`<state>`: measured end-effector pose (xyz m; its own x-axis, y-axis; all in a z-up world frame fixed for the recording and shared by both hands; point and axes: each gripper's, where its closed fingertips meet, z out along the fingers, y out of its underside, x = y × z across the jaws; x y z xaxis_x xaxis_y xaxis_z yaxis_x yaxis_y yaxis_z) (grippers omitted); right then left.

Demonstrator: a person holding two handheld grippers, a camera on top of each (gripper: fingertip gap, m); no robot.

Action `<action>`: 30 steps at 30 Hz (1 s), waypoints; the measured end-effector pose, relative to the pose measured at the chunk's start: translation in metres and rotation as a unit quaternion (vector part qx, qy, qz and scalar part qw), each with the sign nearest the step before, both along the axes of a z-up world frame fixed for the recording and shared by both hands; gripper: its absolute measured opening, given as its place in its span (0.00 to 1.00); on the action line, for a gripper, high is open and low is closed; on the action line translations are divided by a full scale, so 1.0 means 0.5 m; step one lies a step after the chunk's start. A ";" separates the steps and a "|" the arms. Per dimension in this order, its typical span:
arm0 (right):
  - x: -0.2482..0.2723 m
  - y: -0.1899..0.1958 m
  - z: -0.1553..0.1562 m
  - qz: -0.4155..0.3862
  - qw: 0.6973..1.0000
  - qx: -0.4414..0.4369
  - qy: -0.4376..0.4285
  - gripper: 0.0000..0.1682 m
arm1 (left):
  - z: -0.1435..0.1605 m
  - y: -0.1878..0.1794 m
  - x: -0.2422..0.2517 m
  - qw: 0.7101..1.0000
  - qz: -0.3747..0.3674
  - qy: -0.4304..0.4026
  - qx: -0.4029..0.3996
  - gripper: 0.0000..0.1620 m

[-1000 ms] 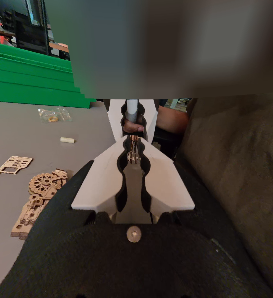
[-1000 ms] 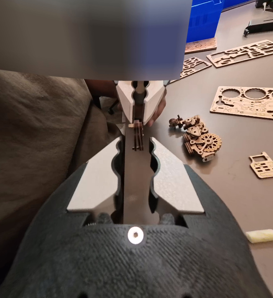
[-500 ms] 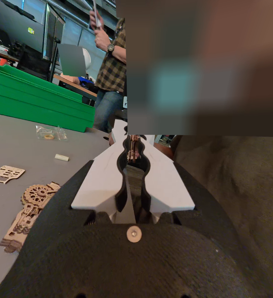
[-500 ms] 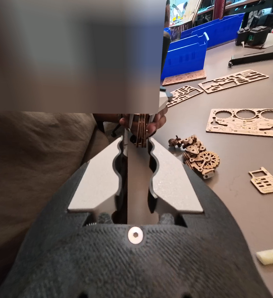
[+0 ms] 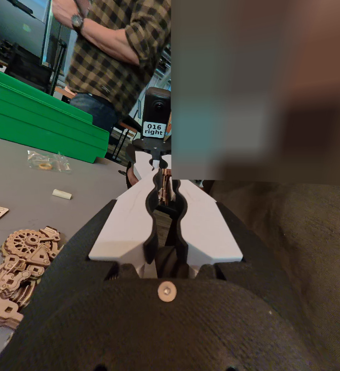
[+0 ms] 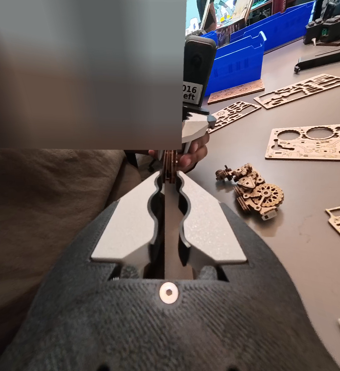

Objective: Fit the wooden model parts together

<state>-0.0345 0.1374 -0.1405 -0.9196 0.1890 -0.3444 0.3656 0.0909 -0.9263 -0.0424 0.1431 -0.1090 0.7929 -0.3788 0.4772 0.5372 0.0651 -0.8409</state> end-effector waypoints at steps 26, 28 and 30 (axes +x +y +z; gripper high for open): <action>-0.047 0.027 0.054 -0.037 0.984 -0.160 -0.070 0.06 | -0.022 0.025 -0.017 0.997 0.062 -0.020 -0.045 0.10; -0.047 0.023 0.053 -0.035 0.984 -0.161 -0.074 0.06 | -0.023 0.025 -0.017 0.997 0.062 -0.020 -0.048 0.08; -0.049 0.024 0.052 -0.037 0.983 -0.162 -0.079 0.06 | -0.022 0.025 -0.015 0.997 0.062 -0.015 -0.047 0.05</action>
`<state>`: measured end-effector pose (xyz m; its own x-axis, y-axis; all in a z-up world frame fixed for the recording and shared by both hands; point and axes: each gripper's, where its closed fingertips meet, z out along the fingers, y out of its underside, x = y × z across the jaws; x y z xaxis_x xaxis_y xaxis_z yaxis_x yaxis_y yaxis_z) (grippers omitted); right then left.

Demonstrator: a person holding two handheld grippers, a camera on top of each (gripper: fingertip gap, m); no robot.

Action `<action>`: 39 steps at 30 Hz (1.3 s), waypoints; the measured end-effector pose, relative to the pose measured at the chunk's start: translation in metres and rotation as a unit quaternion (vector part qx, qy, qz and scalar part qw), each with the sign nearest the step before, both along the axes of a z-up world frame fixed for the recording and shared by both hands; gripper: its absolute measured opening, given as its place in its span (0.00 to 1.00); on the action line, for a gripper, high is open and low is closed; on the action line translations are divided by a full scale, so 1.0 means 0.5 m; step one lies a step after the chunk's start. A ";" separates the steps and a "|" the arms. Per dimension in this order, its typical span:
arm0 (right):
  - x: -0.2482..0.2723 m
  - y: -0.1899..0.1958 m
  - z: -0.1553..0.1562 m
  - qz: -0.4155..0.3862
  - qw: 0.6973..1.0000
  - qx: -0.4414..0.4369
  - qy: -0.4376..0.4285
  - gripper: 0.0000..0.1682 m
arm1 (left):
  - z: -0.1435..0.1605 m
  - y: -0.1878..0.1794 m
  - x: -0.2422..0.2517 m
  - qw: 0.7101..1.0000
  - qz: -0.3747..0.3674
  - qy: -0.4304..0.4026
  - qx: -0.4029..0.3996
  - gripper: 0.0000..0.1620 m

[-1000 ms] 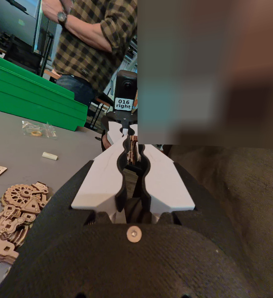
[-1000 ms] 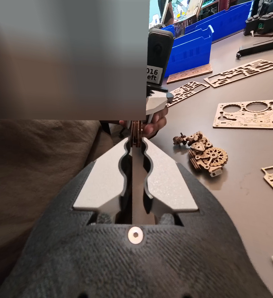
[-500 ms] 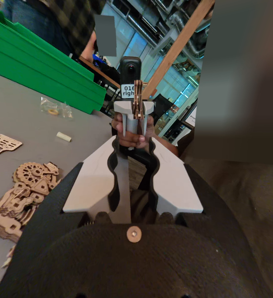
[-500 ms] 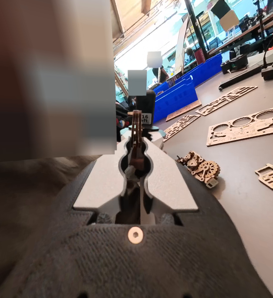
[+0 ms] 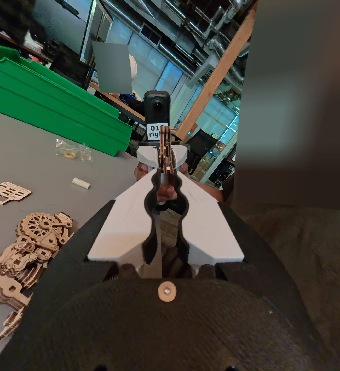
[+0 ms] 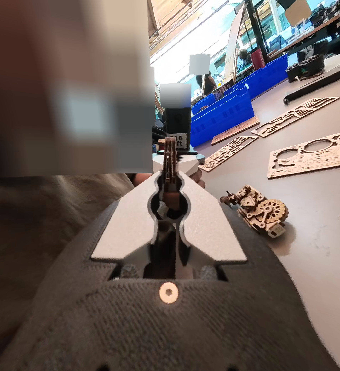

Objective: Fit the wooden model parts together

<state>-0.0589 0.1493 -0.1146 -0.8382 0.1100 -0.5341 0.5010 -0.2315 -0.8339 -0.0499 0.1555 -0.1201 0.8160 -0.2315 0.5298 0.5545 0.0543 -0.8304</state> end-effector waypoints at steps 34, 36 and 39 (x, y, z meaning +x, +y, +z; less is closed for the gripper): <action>0.015 0.003 -0.008 0.023 0.999 0.022 0.002 0.07 | -0.005 0.001 0.014 0.999 0.000 0.044 -0.010 0.03; 0.016 0.004 -0.008 0.023 0.999 0.023 0.003 0.07 | -0.005 0.001 0.015 0.999 0.001 0.046 -0.010 0.03; 0.016 0.004 -0.009 0.022 0.999 0.025 0.004 0.06 | -0.005 0.002 0.015 0.999 0.003 0.045 -0.010 0.03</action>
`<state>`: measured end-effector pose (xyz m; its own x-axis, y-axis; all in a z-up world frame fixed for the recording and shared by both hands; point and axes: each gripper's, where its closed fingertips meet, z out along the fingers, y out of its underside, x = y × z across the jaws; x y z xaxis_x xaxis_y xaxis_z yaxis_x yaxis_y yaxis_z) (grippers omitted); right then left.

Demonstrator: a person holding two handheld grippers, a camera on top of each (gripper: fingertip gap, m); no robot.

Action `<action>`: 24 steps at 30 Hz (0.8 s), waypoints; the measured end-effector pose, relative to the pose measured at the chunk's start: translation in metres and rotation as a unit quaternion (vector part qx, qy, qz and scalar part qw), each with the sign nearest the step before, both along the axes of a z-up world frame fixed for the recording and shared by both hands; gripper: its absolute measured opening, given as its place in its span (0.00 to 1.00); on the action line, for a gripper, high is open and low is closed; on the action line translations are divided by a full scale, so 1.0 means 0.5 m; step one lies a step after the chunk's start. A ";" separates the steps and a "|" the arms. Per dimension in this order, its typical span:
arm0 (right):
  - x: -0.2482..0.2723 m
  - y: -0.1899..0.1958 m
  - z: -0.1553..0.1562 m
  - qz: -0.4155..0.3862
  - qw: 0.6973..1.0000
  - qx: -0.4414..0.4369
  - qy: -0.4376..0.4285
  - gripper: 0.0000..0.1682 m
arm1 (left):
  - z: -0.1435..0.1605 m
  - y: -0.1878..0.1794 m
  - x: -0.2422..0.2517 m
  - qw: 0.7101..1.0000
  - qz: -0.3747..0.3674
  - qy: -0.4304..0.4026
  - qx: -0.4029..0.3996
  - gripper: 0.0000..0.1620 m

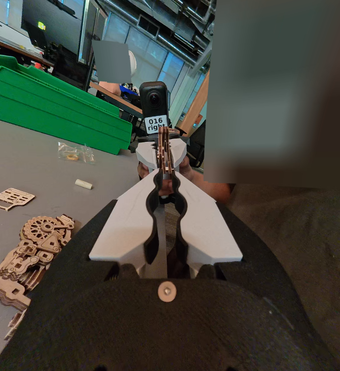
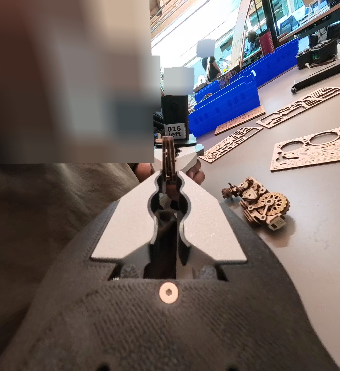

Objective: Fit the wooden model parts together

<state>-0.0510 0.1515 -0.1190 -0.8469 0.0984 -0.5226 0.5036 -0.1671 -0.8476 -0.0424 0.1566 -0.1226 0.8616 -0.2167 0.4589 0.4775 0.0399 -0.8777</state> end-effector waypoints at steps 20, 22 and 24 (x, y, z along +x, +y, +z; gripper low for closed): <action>-0.011 -0.001 -0.004 -0.030 0.999 0.024 0.027 0.06 | -0.009 0.005 -0.014 0.999 0.032 -0.023 -0.013 0.07; -0.010 -0.002 -0.003 -0.030 0.999 0.022 0.027 0.06 | -0.006 0.004 -0.013 0.999 0.028 -0.029 -0.009 0.05; -0.009 -0.002 -0.003 -0.027 0.999 0.019 0.023 0.06 | -0.006 0.004 -0.011 0.999 0.024 -0.028 -0.010 0.05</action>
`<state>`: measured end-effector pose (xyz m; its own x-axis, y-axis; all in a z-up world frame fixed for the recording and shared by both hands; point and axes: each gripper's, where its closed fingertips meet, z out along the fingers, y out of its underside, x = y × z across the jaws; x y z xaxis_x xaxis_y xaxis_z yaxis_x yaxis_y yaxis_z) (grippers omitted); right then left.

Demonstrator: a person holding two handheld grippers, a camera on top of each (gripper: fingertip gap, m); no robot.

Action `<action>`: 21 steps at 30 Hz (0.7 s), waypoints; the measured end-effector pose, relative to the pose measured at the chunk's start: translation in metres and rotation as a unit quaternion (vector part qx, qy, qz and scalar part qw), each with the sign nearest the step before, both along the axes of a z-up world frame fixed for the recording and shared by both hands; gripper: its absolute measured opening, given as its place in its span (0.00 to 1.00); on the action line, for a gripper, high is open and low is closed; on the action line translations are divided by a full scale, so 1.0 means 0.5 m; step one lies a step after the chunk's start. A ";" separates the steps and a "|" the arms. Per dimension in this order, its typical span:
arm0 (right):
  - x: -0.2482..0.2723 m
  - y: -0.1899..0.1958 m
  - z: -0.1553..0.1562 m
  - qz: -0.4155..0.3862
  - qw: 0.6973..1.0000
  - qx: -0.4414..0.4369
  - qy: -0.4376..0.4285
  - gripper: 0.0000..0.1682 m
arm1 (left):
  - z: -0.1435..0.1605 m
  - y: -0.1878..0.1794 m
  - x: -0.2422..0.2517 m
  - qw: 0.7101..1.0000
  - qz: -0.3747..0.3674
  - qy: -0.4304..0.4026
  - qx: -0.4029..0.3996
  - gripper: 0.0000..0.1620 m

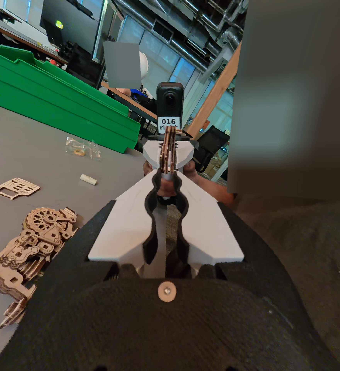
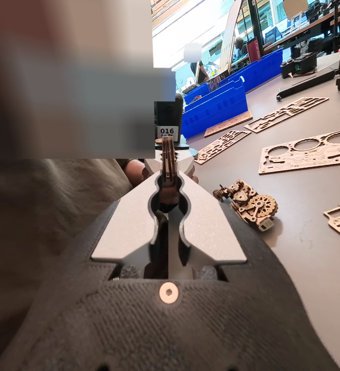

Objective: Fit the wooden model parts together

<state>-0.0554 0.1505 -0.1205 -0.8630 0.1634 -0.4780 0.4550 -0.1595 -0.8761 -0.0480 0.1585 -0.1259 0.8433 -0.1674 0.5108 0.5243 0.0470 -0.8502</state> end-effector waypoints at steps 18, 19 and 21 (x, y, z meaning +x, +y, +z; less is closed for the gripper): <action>0.016 0.008 -0.001 0.021 0.999 0.019 0.018 0.06 | -0.002 0.002 0.015 1.000 -0.018 0.008 -0.004 0.03; 0.016 0.009 -0.002 0.020 0.999 0.024 0.023 0.06 | -0.003 0.002 0.016 1.000 -0.019 0.009 -0.005 0.03; 0.016 0.009 -0.003 0.015 0.999 0.032 0.033 0.06 | -0.004 0.002 0.016 1.000 -0.018 0.012 -0.008 0.03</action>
<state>-0.0474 0.1550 -0.1219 -0.8973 0.1646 -0.4096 0.4001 -0.0890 -0.9121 -0.0398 0.1597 -0.1277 0.8485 -0.1906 0.4937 0.5054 0.0153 -0.8627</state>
